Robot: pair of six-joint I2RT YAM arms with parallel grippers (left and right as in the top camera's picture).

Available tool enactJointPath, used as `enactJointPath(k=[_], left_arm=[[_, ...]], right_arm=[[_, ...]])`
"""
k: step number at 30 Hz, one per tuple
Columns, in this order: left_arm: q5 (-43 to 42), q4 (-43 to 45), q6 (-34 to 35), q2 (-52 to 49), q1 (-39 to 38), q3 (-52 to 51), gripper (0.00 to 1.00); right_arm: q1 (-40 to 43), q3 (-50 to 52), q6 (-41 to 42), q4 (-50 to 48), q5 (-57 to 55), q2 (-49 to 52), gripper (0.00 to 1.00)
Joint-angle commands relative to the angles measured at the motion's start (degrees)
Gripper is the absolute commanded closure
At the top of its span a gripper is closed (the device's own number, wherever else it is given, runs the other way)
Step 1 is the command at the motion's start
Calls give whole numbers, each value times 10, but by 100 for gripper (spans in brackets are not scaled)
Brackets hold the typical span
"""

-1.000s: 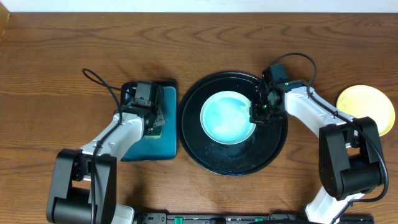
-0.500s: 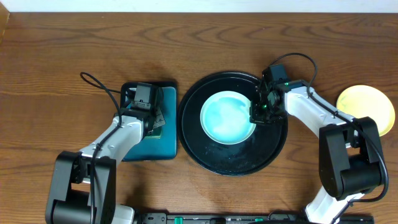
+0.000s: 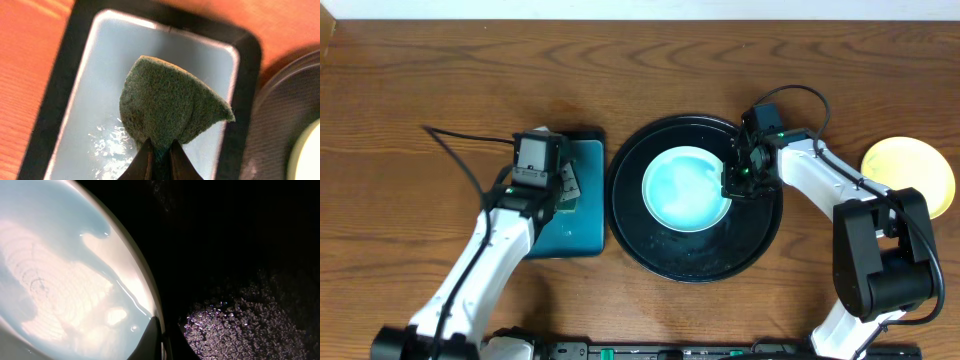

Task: Clean dirty plates on tray and stack at the side
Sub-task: 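Lower the sponge onto the teal tray with the left gripper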

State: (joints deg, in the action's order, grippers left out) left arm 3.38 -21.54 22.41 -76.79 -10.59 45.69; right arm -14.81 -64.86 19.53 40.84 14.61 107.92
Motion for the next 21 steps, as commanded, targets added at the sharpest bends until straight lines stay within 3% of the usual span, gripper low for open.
enactJointPath(k=[1,9,21], left_arm=[[5,-2,-10,14,2,15,92],[0,-2,-9,-31,2,7,92],[-12,13,-9,-179,2,7,92]], right_arm=[[-10,17,1,7,-12,11,99],[-10,17,2,-11,-12,11,99],[-10,17,2,-31,-12,11,99]])
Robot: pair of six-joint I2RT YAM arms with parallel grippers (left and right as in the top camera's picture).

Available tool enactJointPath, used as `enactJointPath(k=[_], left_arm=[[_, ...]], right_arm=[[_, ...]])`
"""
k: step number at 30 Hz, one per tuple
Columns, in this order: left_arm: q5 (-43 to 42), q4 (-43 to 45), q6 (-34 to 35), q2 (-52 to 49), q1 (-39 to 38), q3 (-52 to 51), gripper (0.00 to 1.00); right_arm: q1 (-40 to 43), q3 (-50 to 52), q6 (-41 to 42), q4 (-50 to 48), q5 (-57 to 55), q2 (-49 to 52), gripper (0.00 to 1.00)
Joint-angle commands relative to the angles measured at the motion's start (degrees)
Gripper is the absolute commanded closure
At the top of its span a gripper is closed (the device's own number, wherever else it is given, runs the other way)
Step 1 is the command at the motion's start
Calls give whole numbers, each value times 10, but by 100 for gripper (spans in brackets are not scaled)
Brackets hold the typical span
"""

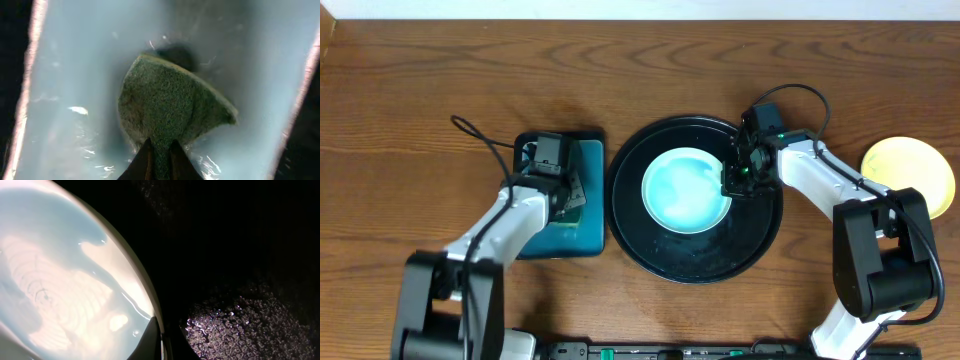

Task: Clean dirty plates on tray and stack at the side
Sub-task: 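Lower the sponge onto the teal tray with the left gripper, then tilt the pale blue plate up by its rim with the right gripper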

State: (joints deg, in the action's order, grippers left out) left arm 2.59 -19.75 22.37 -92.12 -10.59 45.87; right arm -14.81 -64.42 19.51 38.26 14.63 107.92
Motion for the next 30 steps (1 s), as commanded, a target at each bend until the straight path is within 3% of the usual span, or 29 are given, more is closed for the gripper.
enactJointPath(k=[1,10,14,16,20,30], left_arm=[[-5,-5,-9,-30,2,5,92],[-7,-3,-16,26,2,16,91],[-20,-13,-18,93,2,17,83],[-21,-25,-18,114,2,17,69],[-21,-53,-18,127,2,17,62],[-21,-105,-15,126,2,8,61]], right_arm=[[-10,12,2,-5,-12,11,99],[-10,12,23,-7,36,11,99],[-10,12,27,-33,37,10,99],[-10,12,14,-45,37,10,99],[-10,12,-10,-60,37,10,99],[-9,12,-50,-75,40,-28,99]])
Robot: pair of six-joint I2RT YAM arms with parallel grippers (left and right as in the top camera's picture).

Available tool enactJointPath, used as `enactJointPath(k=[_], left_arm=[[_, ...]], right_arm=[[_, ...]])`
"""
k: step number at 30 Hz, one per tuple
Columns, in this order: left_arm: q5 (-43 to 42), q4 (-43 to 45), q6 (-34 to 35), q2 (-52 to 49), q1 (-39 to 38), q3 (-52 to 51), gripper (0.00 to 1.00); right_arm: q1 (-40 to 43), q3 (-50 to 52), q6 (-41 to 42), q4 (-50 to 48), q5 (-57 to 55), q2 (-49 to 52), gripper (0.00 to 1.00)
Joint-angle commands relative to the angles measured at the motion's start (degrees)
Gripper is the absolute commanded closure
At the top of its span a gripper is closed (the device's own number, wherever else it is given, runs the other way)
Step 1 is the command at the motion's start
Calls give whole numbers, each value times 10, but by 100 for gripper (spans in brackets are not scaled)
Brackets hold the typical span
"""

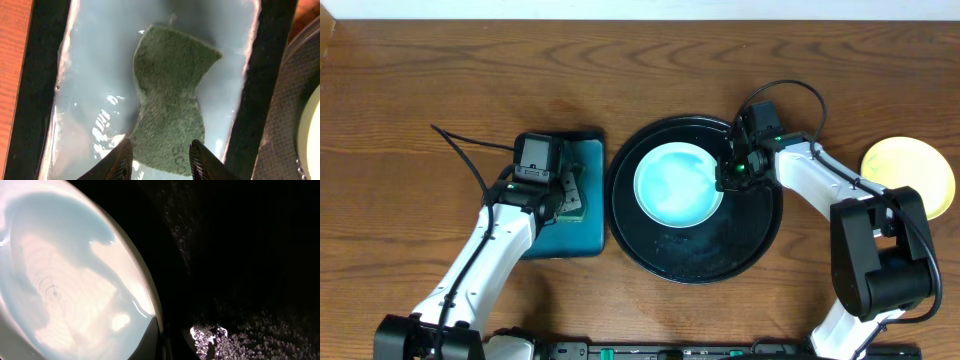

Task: Clean dirty plates on tray and stack at the side
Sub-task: 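Tilt the pale blue plate up by its rim with the right gripper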

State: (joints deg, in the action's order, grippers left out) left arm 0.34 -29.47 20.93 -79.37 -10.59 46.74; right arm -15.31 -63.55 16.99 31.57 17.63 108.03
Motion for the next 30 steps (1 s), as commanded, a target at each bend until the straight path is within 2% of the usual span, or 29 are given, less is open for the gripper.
enactJointPath(k=[1,12,30], left_arm=[[1,-10,1,-2,2,-1,61],[1,-14,3,-2,2,-1,61],[1,-14,3,-2,2,-1,61]], right_arm=[[-4,3,-25,-9,10,-36,99],[-4,3,-53,-4,-28,-135,99],[-42,3,-55,49,-300,-264,99]])
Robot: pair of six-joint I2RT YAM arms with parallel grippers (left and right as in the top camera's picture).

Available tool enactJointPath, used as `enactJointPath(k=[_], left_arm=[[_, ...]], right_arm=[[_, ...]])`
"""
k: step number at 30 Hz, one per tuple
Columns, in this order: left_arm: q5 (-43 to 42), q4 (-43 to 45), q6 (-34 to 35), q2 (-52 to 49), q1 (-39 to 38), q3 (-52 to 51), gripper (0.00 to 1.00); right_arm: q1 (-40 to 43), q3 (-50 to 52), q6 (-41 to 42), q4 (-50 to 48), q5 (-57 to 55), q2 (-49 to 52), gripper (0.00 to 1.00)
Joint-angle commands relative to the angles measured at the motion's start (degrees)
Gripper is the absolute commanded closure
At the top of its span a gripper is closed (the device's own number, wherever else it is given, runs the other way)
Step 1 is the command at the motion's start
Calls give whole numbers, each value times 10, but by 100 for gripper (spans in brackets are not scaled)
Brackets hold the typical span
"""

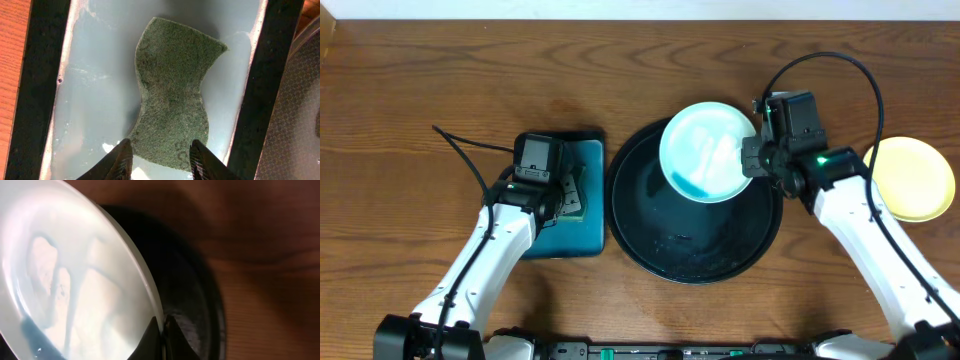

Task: Clean dirty plates on tray and stack at the side
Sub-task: 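Tilt the pale blue plate up by its rim with the right gripper, then carry the pale blue plate right and set it on the yellow plate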

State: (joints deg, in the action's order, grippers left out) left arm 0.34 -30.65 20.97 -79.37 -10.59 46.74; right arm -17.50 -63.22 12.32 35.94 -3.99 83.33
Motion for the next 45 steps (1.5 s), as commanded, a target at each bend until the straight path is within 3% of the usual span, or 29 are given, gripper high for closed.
enactJointPath(k=[1,11,26,35,45], left_arm=[[1,-2,3,-2,2,-1,61],[1,-2,3,-2,2,-1,60],[1,-2,3,-2,2,-1,60],[1,-2,3,-2,2,-1,60],[1,-2,3,-2,2,-1,60]], right_arm=[[-28,0,-8,7,-100,-19,99],[-135,0,-9,18,-305,-20,99],[-312,0,-73,15,-562,-19,99],[-366,0,-83,6,-741,-19,99],[-377,0,-127,-40,-796,-19,99]])
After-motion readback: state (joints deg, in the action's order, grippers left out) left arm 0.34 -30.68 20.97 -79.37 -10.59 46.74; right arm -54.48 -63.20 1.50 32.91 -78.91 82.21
